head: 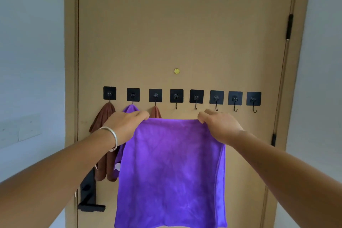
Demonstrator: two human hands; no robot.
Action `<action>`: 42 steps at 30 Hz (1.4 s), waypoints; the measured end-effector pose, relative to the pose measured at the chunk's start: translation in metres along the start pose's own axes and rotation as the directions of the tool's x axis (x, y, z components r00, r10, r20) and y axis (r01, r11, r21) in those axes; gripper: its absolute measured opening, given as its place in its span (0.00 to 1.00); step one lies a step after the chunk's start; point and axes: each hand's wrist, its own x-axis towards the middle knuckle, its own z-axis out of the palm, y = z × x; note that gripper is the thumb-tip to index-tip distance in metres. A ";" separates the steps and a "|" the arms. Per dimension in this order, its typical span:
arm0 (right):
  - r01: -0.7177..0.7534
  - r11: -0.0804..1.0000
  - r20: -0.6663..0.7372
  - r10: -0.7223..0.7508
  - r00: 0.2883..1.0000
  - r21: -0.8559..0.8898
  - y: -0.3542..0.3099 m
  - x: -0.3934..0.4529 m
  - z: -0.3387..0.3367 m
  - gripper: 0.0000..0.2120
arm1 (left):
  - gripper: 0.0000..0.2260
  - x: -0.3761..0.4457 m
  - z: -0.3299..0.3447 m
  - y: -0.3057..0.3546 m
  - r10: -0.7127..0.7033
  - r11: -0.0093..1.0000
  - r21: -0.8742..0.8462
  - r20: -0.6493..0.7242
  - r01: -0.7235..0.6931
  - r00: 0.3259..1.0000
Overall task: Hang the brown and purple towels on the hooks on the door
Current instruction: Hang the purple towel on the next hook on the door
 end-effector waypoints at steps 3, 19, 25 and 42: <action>0.109 0.988 0.044 -0.105 0.993 -0.107 0.021 0.035 0.016 0.20 | 0.28 0.038 0.020 -0.010 0.183 0.960 0.212 0.022 -0.184 0.983; -0.023 0.956 0.059 0.042 0.997 -0.293 0.043 0.171 0.084 0.24 | 0.31 0.177 0.083 -0.010 -0.061 0.945 0.326 0.201 -0.008 0.978; -0.026 0.926 0.048 0.048 0.998 -0.376 0.038 0.179 0.104 0.20 | 0.24 0.198 0.106 -0.002 -0.040 0.968 0.252 0.158 -0.001 0.987; 0.075 0.965 0.131 -0.043 0.990 -0.253 0.017 0.154 0.171 0.13 | 0.29 0.168 0.154 0.042 0.171 0.886 0.331 0.420 -0.326 0.891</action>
